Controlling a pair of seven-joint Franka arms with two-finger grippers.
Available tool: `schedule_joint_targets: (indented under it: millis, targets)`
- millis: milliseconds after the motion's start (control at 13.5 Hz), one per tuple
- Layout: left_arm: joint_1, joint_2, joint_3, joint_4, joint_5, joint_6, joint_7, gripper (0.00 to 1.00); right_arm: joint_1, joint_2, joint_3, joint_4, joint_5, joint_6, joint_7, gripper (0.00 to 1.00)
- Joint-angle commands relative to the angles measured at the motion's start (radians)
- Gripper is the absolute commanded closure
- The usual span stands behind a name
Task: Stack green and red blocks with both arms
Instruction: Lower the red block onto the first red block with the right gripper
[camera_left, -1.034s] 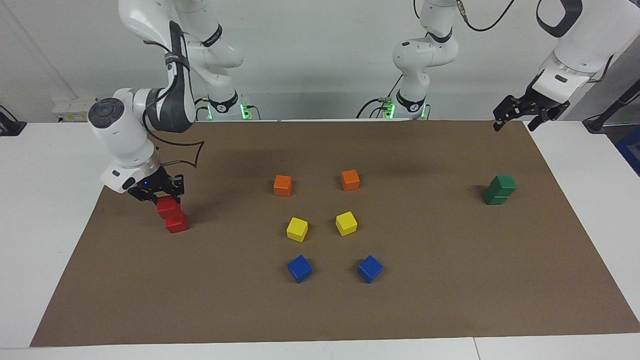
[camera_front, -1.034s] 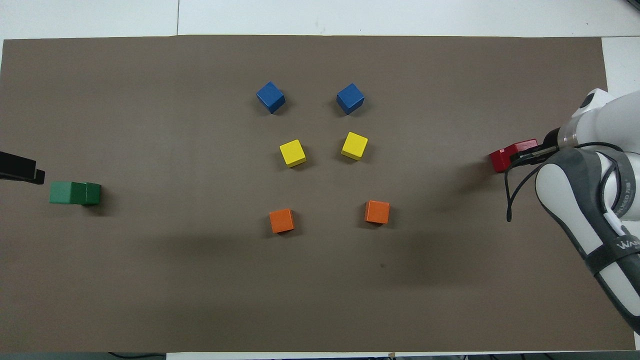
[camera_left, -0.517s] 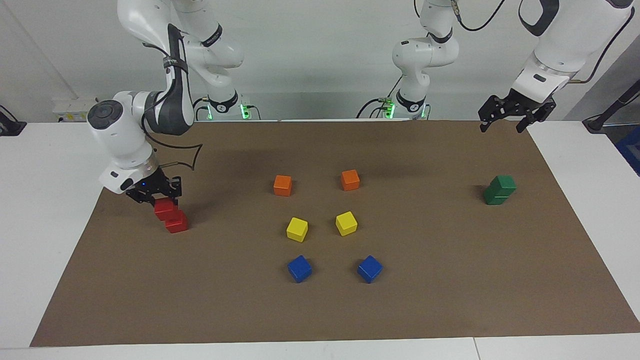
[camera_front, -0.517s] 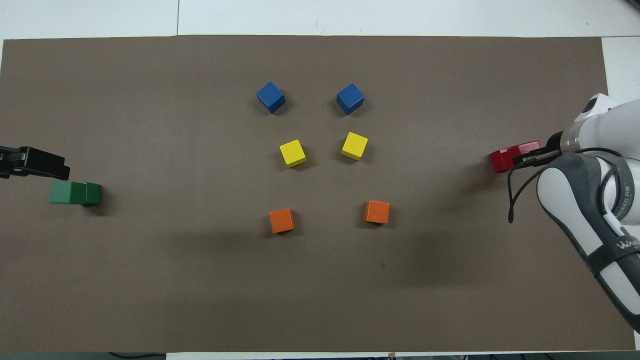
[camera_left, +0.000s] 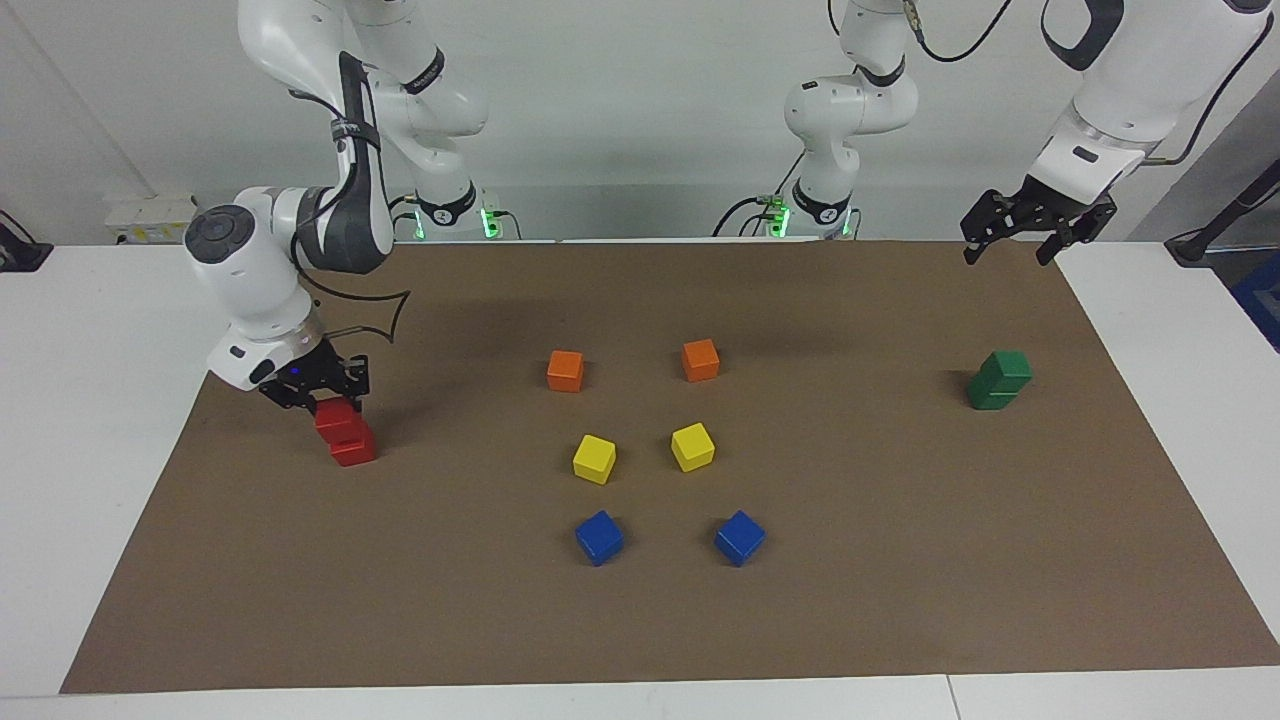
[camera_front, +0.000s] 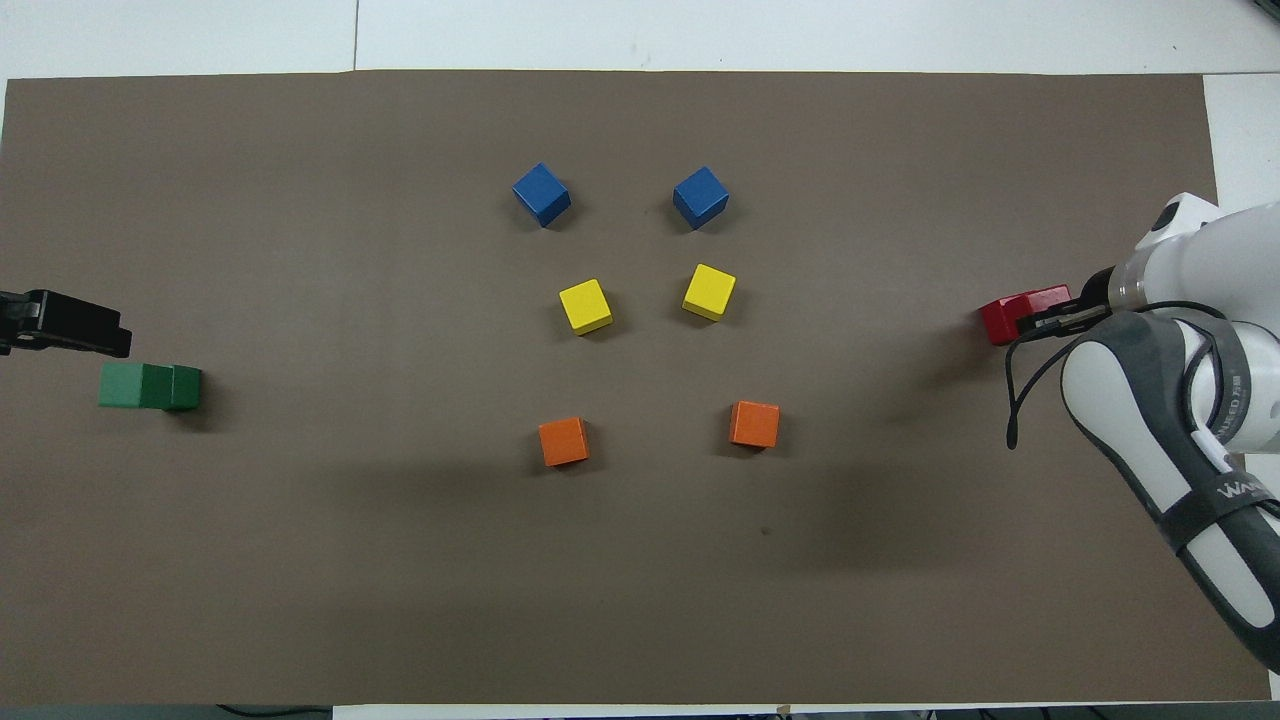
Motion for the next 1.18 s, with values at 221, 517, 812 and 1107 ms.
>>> schedule_joint_targets:
  millis: [221, 517, 812, 1107]
  targets:
    - [-0.002, 0.015, 0.005, 0.027, -0.020, 0.025, -0.015, 0.00, -0.004, -0.004, 0.006, -0.032, -0.006, 0.060, 0.006, 1.00]
    - [0.000, 0.007, 0.005, 0.020, -0.025, 0.055, -0.014, 0.00, -0.005, 0.004, 0.006, -0.033, -0.006, 0.060, 0.006, 1.00]
    - [0.001, 0.007, 0.005, 0.020, -0.022, 0.053, -0.014, 0.00, -0.005, 0.004, 0.006, -0.033, -0.006, 0.062, 0.006, 1.00]
    - [0.001, 0.007, 0.006, 0.019, -0.022, 0.053, -0.014, 0.00, -0.013, 0.004, 0.006, -0.047, -0.006, 0.094, 0.000, 1.00]
